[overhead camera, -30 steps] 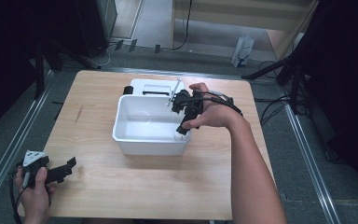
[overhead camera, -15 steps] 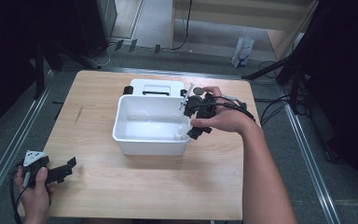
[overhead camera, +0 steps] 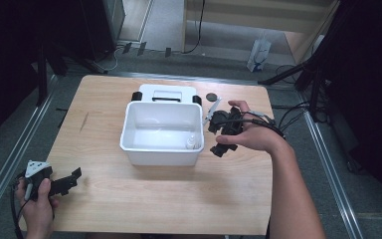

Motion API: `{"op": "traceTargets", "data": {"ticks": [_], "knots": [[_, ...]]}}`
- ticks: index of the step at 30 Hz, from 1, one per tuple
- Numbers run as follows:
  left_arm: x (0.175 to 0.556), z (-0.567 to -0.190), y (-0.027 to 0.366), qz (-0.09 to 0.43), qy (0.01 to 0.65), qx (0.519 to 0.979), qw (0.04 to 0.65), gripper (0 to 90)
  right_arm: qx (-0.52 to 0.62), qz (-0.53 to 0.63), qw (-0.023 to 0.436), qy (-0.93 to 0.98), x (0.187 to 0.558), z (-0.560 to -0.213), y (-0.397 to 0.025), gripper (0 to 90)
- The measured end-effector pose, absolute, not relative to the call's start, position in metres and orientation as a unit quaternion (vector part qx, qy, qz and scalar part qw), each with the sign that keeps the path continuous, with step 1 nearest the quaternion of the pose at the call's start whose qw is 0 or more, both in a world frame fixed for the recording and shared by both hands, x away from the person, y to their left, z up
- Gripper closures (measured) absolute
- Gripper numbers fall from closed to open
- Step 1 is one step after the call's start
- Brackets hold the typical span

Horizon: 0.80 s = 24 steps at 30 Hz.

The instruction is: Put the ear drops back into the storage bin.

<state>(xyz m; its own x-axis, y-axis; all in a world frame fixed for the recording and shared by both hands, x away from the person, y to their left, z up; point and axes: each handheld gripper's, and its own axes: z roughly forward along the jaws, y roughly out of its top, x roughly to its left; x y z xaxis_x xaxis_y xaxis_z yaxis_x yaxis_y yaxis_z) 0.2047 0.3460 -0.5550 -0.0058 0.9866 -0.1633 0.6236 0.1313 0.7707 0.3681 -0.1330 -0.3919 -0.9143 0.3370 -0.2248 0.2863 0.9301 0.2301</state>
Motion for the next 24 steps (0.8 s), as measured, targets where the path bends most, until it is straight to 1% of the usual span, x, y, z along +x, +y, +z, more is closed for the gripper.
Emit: {"op": "traceTargets", "data": {"ticks": [9,24], "knots": [[0.205,-0.555,0.346,0.254,0.662,0.609,0.356,0.5,0.182,0.095,0.128,0.97,0.358,-0.407,-0.158,0.0],[0.205,-0.555,0.346,0.254,0.662,0.609,0.356,0.5,0.216,0.093,0.13,0.963,0.342,-0.423,-0.197,0.0]]}}
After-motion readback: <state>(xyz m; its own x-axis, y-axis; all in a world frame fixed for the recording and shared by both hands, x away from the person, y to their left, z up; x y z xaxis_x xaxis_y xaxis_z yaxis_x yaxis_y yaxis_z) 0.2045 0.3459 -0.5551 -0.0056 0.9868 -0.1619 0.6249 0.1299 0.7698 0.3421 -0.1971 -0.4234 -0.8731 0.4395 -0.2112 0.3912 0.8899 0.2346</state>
